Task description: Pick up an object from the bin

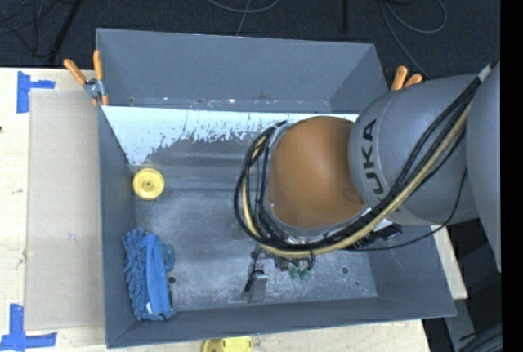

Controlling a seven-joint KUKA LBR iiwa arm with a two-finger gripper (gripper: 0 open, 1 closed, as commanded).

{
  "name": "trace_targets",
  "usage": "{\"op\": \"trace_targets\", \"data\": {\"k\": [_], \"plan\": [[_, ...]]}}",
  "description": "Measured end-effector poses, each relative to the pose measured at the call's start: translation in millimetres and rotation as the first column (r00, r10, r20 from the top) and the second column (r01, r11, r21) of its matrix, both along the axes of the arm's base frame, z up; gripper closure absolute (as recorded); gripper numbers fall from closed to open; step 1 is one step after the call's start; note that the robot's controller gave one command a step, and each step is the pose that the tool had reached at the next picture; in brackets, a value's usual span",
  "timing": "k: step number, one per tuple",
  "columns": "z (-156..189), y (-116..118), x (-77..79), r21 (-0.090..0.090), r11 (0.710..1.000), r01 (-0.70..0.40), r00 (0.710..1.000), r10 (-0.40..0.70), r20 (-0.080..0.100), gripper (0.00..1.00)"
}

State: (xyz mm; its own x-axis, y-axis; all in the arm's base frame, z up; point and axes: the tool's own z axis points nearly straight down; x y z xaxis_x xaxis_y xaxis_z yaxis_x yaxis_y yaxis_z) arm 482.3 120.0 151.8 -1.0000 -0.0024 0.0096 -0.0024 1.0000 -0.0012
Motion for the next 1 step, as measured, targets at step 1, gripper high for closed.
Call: {"op": "trace_targets", "data": {"k": [1], "plan": [[4.1, -0.5, 1.9, 0.001, 1.0, 0.004, 1.0, -0.004, 0.007, 0.0]]}}
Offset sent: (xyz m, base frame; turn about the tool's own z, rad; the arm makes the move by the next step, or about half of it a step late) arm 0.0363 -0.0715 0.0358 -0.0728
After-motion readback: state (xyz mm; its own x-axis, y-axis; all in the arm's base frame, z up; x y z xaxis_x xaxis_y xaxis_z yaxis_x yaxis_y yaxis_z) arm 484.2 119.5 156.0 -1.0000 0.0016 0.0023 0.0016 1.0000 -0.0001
